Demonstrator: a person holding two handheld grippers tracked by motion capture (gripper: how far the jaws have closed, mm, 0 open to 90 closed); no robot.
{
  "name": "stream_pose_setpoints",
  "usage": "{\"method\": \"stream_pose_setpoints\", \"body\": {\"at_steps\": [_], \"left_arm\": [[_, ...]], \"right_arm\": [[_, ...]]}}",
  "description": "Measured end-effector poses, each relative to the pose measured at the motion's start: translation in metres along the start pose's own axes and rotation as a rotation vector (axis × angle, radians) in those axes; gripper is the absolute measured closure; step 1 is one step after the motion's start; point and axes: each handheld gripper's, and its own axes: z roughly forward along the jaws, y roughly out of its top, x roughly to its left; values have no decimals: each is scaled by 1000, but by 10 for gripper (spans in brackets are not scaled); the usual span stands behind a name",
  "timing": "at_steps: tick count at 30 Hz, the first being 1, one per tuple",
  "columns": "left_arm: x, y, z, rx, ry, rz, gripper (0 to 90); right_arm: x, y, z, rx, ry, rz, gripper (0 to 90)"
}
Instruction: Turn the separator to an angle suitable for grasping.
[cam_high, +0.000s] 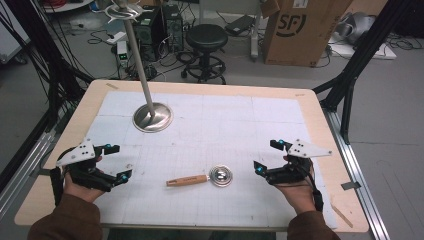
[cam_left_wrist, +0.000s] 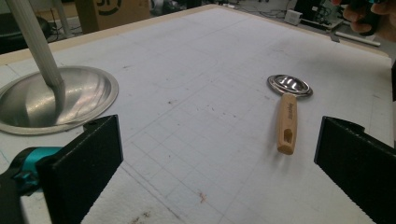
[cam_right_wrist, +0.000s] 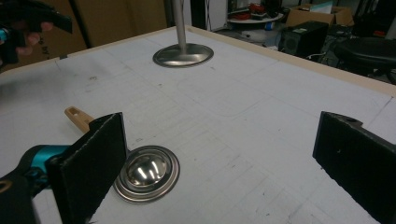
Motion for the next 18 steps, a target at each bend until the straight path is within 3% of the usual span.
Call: {"method": "stream_pose_setpoints", "body": {"at_steps": [18], "left_arm": [[2,2,6,-5,-8,7,16]], "right_arm": [[4,-1,-5,16,-6,-18,18]]}}
